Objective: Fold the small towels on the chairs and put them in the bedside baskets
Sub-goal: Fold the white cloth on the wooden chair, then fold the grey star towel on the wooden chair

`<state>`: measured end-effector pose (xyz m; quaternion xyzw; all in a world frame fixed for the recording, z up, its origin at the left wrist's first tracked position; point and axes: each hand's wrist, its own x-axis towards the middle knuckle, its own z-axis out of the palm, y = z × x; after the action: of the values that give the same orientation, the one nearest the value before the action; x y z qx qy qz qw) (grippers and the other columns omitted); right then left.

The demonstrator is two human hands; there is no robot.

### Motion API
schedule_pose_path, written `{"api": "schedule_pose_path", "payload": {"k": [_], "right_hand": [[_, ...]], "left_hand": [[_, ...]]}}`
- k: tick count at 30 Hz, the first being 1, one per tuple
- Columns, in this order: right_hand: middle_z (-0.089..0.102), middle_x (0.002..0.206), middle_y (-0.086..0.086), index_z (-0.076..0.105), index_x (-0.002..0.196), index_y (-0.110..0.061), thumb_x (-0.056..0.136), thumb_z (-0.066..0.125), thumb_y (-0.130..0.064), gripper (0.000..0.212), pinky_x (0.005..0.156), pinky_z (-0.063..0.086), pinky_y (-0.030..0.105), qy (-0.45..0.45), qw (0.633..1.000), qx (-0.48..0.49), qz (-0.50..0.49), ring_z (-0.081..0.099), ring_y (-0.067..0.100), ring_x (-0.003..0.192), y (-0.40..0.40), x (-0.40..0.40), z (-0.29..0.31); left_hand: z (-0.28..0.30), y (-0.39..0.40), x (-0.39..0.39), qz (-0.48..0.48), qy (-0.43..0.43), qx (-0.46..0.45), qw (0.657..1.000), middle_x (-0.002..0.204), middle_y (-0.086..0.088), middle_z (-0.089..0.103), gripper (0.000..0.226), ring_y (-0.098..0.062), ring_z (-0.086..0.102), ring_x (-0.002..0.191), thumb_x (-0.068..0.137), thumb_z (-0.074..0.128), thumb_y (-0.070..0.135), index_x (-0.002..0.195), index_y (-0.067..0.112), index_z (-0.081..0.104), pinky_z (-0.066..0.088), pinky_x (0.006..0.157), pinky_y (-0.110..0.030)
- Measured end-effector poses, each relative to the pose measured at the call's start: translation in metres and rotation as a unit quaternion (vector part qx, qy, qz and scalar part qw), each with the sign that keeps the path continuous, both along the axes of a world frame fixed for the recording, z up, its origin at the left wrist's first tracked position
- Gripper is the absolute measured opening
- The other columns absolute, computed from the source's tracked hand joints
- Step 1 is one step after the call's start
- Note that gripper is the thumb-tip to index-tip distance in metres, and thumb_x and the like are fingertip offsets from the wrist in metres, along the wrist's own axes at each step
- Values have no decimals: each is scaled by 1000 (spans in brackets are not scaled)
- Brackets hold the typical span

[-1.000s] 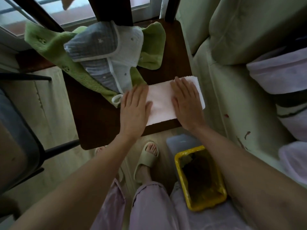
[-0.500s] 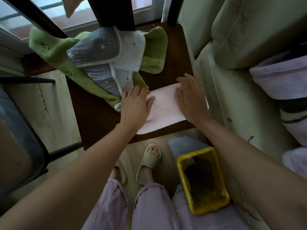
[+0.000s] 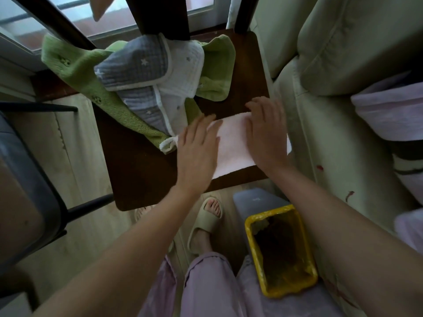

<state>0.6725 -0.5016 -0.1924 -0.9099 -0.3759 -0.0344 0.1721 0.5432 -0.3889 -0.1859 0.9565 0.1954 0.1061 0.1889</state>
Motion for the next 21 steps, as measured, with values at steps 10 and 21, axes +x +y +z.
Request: {"api": "schedule_pose_path", "payload": {"k": [10, 21], "right_hand": [[14, 162, 10, 19, 155, -25, 103, 21, -49, 58, 121, 4, 50, 41, 973, -188, 126, 9, 31, 149, -32, 2, -23], [19, 160, 13, 27, 152, -18, 97, 10, -51, 66, 119, 3, 51, 139, 964, -211, 85, 10, 30, 149, -11, 5, 13]], "left_hand": [[-25, -10, -13, -31, 152, 35, 987, 161, -11, 12, 58, -30, 6, 149, 103, 23, 40, 154, 12, 20, 6, 120, -52], [24, 32, -6, -108, 177, -80, 975, 156, -10, 31, 51, -24, 19, 147, 102, 36, 33, 148, 12, 34, 11, 120, -40]]}}
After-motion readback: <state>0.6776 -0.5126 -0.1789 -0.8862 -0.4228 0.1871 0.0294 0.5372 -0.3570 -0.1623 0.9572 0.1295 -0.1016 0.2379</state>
